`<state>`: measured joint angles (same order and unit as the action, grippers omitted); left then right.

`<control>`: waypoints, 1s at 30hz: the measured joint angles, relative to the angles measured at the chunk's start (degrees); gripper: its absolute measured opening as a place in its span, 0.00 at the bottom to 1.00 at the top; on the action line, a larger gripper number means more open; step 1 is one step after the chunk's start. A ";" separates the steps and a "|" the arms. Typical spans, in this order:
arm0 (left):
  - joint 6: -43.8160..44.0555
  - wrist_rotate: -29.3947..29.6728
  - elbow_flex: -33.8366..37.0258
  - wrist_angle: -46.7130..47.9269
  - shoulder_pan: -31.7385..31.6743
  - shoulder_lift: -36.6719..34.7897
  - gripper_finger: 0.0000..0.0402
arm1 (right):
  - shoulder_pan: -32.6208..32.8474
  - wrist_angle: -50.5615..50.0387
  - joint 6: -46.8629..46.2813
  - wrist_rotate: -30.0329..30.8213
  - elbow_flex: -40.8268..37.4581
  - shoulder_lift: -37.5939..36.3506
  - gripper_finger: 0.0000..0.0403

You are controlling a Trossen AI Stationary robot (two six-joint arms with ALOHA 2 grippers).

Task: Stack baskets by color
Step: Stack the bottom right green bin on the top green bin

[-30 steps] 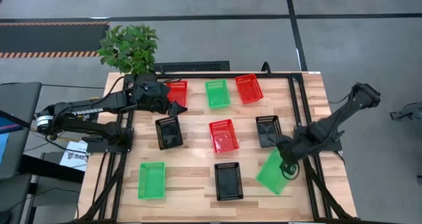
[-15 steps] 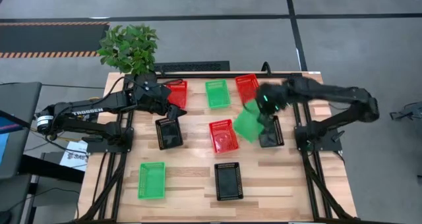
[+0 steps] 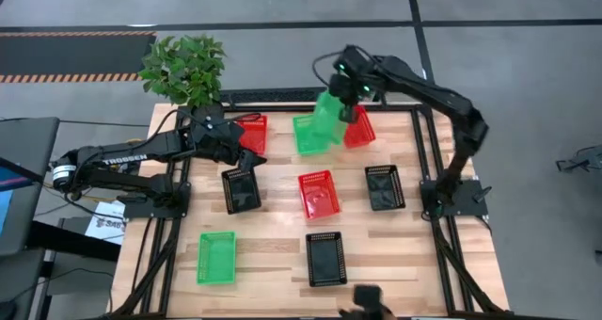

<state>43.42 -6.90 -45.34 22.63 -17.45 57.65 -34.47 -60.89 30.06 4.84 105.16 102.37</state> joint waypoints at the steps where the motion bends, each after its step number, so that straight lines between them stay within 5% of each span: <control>1: 0.74 0.55 0.00 0.00 0.01 0.00 0.74 | -0.54 0.56 1.74 -0.56 1.73 1.85 0.05; 14: 10.17 6.06 0.00 0.00 0.01 0.00 0.74 | -2.72 -4.21 20.06 -8.42 13.84 18.63 0.04; 30: 12.71 10.35 0.00 -0.04 0.00 -0.02 0.74 | -1.90 -3.49 21.54 -11.45 14.03 17.91 0.04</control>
<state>56.14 3.45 -45.34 22.59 -17.45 57.63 -36.37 -64.38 51.60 -6.62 119.20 120.28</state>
